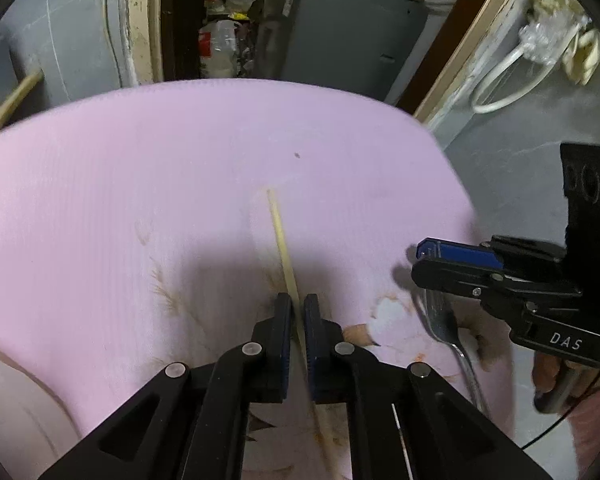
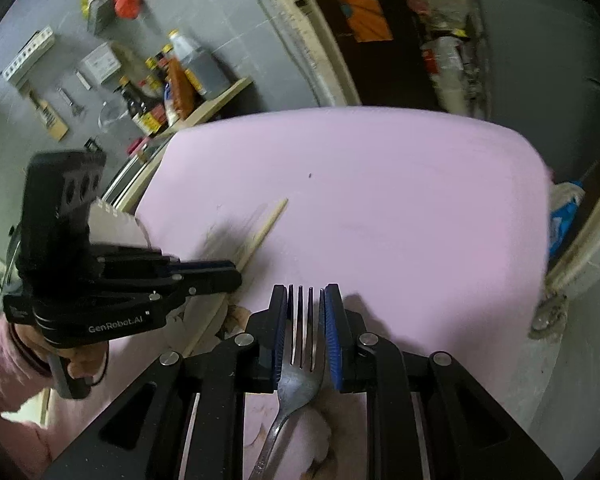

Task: Organize utensils
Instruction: 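Lift the wooden chopstick and metal fork and carry both over the white holder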

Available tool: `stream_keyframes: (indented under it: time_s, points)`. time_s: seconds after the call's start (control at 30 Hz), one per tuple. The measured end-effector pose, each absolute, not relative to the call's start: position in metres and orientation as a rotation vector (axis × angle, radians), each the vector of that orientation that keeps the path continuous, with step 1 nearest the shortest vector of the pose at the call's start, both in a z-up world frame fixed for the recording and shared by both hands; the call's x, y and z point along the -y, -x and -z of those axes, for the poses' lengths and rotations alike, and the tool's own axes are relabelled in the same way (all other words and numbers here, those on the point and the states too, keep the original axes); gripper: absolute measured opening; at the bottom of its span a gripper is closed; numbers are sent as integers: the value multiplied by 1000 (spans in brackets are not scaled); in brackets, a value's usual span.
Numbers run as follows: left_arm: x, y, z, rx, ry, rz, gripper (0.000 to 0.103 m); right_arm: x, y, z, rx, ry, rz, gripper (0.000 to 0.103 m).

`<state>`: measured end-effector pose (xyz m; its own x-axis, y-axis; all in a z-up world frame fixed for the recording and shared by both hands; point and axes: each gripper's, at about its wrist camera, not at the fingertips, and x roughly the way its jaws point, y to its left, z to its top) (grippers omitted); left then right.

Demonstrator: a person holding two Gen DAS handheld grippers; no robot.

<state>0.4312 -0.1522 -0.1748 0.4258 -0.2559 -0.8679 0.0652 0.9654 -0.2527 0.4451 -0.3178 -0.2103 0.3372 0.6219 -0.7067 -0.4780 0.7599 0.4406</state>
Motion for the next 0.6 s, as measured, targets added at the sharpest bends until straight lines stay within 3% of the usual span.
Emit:
stream_keyframes:
  time_s: [0.6]
  points:
    - [128, -337, 104, -722, 299, 348, 5, 325, -336, 108, -594, -205, -424, 14]
